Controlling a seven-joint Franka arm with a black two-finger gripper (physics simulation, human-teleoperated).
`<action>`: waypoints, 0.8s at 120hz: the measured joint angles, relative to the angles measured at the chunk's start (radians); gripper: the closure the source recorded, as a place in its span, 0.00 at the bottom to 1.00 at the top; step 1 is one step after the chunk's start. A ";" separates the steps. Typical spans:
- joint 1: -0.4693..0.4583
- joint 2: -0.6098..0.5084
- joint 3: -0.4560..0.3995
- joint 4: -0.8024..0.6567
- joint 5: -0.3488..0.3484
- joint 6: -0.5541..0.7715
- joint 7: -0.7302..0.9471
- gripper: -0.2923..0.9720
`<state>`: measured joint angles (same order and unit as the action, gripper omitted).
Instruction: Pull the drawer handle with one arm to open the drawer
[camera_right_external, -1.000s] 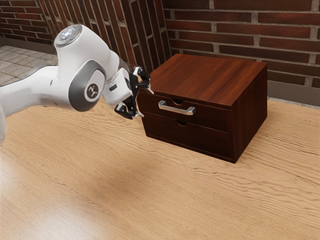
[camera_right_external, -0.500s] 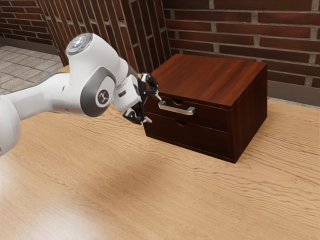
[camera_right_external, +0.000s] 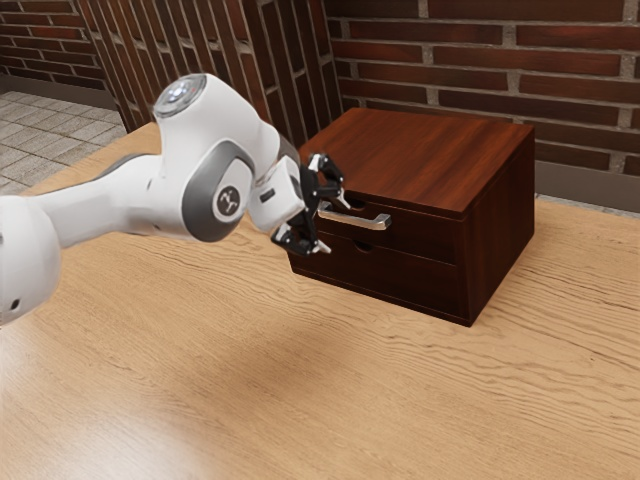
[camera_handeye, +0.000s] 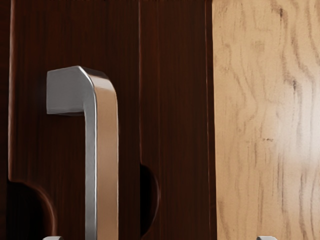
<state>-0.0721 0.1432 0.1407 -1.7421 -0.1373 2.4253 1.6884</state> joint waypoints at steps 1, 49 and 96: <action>0.000 0.000 0.000 0.000 0.000 0.000 0.000 0.39; -0.003 0.021 -0.021 -0.002 -0.006 0.007 0.014 0.39; 0.002 -0.106 -0.020 -0.156 0.009 0.008 0.022 0.41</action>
<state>-0.0701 0.0374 0.1207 -1.8976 -0.1287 2.4336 1.7109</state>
